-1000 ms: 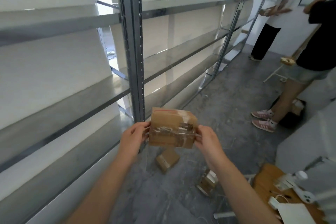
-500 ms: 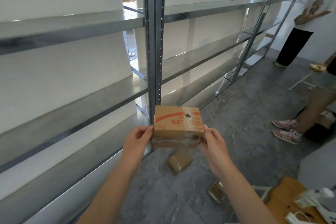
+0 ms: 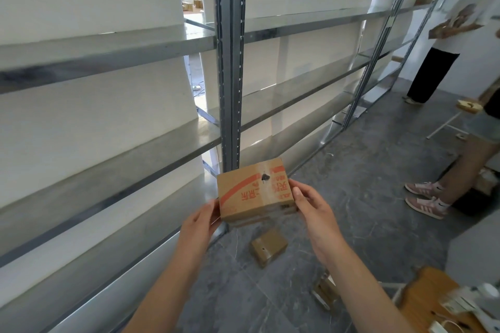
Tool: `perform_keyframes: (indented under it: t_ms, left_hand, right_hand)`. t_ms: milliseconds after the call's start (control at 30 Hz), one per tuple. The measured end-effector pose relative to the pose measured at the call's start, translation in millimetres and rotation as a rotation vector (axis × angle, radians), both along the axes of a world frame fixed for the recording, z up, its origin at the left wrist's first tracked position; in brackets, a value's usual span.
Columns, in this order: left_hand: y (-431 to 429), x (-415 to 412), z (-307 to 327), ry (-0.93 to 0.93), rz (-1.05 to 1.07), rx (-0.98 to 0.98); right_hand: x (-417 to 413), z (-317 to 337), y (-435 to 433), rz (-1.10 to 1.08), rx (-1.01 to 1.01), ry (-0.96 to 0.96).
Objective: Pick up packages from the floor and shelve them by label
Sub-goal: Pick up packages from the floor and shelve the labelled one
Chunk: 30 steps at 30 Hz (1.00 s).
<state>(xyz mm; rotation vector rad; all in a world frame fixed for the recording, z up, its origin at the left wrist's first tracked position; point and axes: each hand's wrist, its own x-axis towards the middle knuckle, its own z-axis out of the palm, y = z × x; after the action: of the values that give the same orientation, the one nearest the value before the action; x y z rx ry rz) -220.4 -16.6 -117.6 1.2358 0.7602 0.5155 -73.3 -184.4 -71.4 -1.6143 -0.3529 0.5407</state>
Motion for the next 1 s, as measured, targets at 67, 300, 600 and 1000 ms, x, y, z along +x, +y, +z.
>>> perform_keyframes:
  t_ms: [67, 300, 600, 1000]
  left_hand:
    - [2, -1, -4, -0.038, 0.003, -0.098]
    - [10, -6, -21, -0.066, -0.024, -0.130]
    - [8, -5, -49, -0.301, 0.119, -0.506]
    - [-9, 12, -43, -0.257, 0.155, -0.519]
  right_hand:
    - [-3, 1, 4, 0.003, -0.007, -0.020]
    - [-12, -10, 13, -0.038, 0.050, -0.077]
    - [-21, -13, 25, -0.193, 0.164, 0.043]
    - [-33, -8, 28, 0.023, 0.224, 0.179]
